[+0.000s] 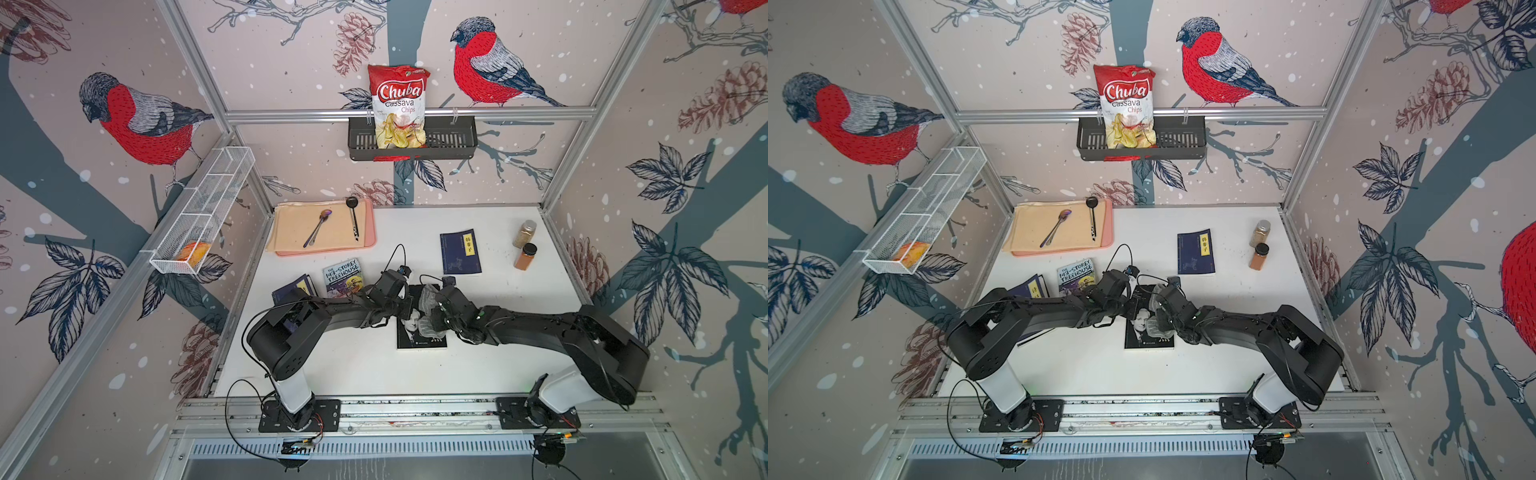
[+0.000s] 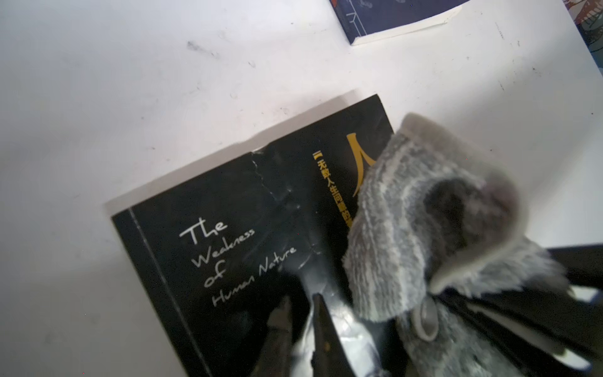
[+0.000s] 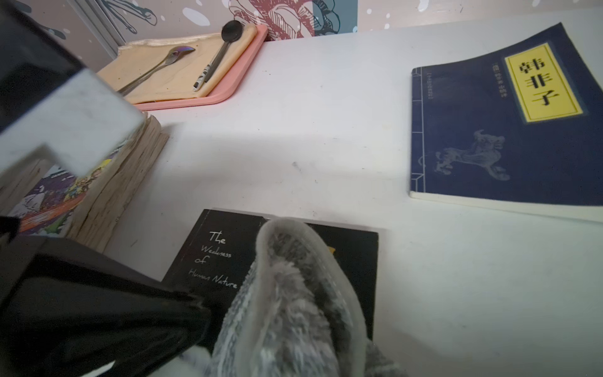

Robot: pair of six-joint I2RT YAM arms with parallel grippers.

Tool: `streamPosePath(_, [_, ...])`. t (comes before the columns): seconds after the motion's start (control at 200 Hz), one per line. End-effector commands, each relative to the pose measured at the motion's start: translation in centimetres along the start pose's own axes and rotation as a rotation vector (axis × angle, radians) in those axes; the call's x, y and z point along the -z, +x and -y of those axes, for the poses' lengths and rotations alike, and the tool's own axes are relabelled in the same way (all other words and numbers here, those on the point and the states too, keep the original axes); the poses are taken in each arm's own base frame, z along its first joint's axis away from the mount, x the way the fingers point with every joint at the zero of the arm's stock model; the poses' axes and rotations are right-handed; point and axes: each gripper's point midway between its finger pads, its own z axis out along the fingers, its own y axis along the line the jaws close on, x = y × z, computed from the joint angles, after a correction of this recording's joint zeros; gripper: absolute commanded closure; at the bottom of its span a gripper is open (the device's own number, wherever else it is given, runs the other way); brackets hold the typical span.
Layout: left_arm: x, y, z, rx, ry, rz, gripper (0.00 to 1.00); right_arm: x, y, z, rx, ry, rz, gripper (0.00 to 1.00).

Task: Wipe the cover of the book
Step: Move the book to the center of the board.

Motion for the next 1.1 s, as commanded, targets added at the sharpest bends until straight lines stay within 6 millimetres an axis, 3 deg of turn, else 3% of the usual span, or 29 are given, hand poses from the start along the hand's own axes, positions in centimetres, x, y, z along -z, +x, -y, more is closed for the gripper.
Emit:
streamPosePath(0.0, [-0.4,2.1,-1.2,0.008,-0.041,-0.079,0.92,0.2,1.7,-0.6,-0.012,0.000,-0.022,0.95])
streamPosePath(0.215, [-0.7,2.9,-2.2,0.023,-0.072,-0.097,0.97,1.0,4.7,-1.5,-0.006,-0.002,-0.084,0.95])
streamPosePath(0.34, [-0.7,3.5,-2.6,0.029,-0.083,-0.108,1.00,0.3,5.8,-0.6,-0.021,0.002,-0.097,0.93])
streamPosePath(0.415, [-0.6,4.0,-2.8,0.035,-0.089,-0.114,1.00,-0.7,4.7,0.0,-0.052,-0.021,-0.089,0.93])
streamPosePath(0.585, [-0.6,4.5,-3.2,0.050,-0.097,-0.114,1.00,-3.3,-0.8,1.2,-0.089,-0.019,-0.021,0.94])
streamPosePath(0.695, [-0.6,4.6,-3.6,0.052,-0.112,-0.118,1.00,-4.0,-1.8,0.7,-0.059,0.007,-0.031,0.96])
streamPosePath(0.79, [-0.6,4.5,-3.8,0.059,-0.120,-0.114,1.00,-2.8,-0.2,0.0,-0.013,0.047,-0.039,0.96])
streamPosePath(0.976, [-0.8,4.5,-4.0,0.063,-0.123,-0.118,1.00,1.1,6.2,-0.5,-0.013,0.070,-0.080,0.95])
streamPosePath(1.091, [-0.9,4.7,-4.2,0.063,-0.130,-0.126,1.00,1.9,9.0,0.3,-0.074,0.033,-0.102,0.95])
